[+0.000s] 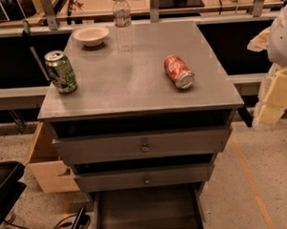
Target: Place coke can upright
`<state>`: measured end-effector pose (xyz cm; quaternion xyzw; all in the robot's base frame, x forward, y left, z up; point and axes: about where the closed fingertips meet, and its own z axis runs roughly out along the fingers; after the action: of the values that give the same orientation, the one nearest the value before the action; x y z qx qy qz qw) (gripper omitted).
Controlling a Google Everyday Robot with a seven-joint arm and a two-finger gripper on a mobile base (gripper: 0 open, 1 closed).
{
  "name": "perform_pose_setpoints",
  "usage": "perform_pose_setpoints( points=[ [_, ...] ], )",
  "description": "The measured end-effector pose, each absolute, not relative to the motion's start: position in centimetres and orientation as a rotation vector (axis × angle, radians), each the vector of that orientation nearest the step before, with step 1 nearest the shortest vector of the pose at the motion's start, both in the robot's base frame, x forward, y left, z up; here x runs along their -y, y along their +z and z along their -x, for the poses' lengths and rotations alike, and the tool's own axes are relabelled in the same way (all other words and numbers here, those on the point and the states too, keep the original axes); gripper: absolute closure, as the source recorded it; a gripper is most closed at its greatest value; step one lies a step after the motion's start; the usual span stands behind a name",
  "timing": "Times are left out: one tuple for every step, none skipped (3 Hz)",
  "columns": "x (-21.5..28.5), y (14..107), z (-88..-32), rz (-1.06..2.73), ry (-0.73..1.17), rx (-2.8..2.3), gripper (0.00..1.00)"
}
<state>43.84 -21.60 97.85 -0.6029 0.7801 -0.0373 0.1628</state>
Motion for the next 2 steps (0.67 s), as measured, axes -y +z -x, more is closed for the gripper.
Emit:
perform_pose_setpoints(
  points=[
    [21.6,98.1,-43.9,1.711,-0.113,-2.222,0.0],
    [21.7,98.6,-47.3,1.6,-0.085,-2.248,0.0]
  ],
)
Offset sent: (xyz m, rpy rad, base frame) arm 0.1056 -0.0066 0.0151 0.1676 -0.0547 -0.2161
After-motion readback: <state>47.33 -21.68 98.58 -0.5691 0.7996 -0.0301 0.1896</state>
